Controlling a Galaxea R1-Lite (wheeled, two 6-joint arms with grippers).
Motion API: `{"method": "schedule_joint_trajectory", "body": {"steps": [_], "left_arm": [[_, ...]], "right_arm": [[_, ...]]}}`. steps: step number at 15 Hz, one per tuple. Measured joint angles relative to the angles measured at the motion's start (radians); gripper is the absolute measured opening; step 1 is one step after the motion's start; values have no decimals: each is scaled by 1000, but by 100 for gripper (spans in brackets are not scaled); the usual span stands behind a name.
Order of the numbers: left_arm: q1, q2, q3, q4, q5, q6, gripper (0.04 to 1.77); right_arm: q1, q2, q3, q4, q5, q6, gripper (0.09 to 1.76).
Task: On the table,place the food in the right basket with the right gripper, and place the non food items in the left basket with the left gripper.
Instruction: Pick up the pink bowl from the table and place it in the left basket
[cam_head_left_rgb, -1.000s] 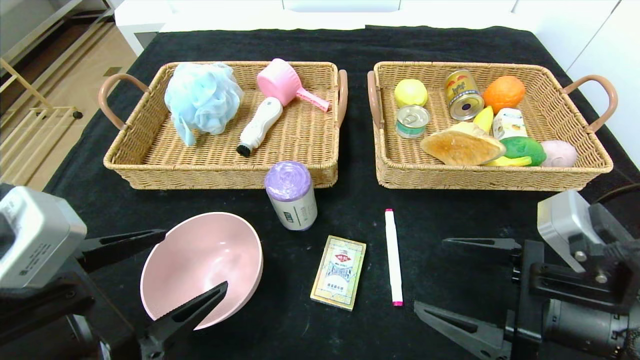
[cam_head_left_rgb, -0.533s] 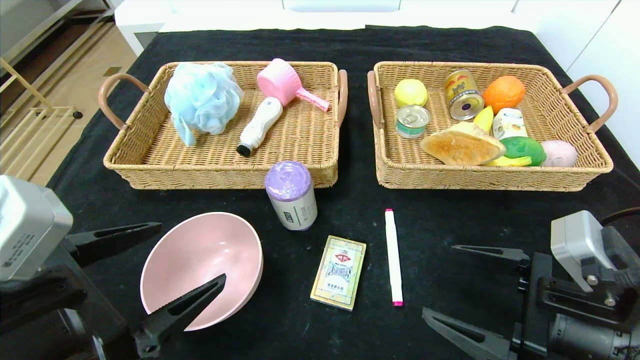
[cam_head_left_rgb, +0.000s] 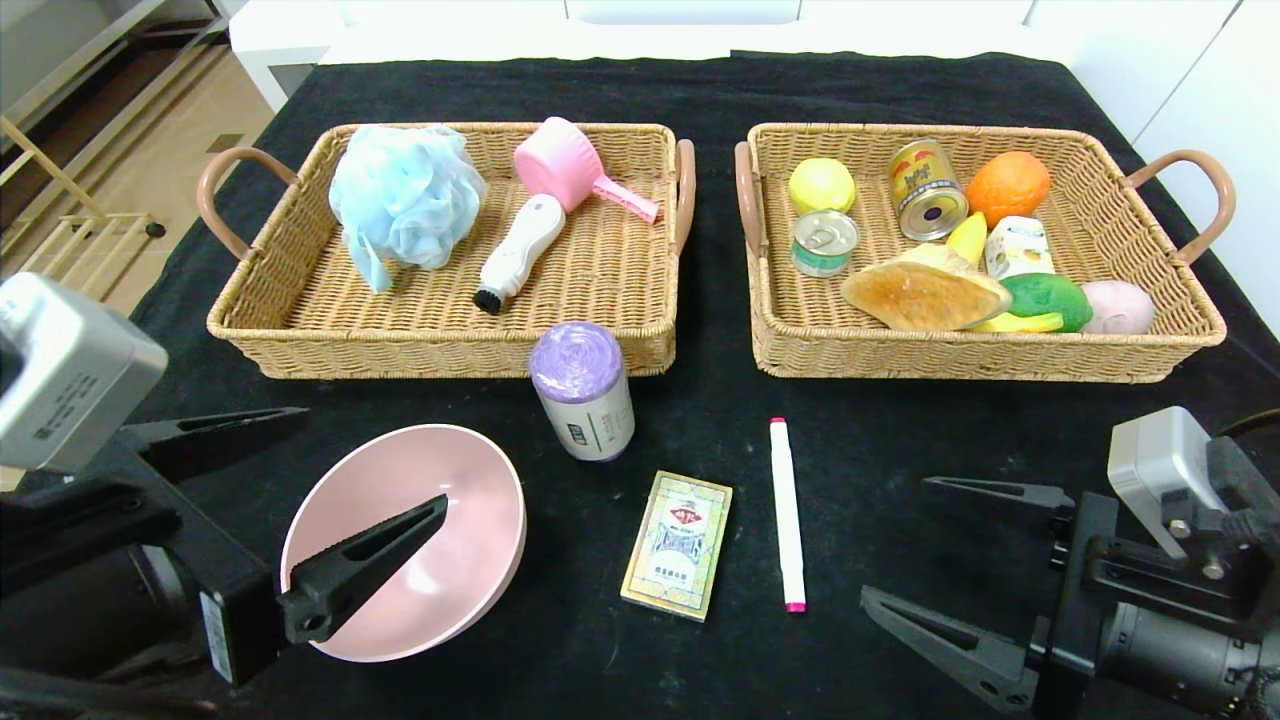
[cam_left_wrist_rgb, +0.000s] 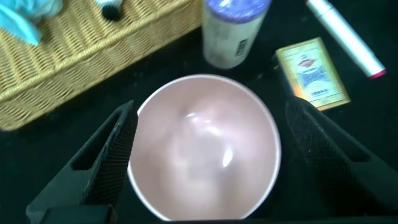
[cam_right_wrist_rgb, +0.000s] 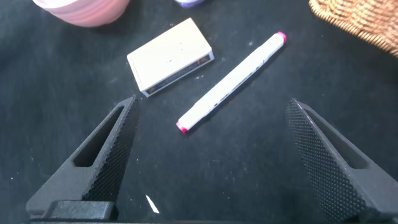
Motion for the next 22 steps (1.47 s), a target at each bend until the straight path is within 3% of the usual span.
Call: {"method": "schedule_joint_trajectory", "body": {"steps": [3, 8, 14, 22], "left_arm": [[8, 67, -120, 183, 35, -25, 172], [-16, 199, -266, 379, 40, -77, 172], [-61, 265, -293, 473, 40, -86, 172], [-65, 345, -276, 472, 44, -89, 172]], "right_arm": [[-7, -27, 0, 0, 0, 3, 171], [-5, -97, -3, 8, 41, 12, 171], [-10, -105, 0, 7, 40, 10, 171], [-32, -96, 0, 2, 40, 6, 171]]}}
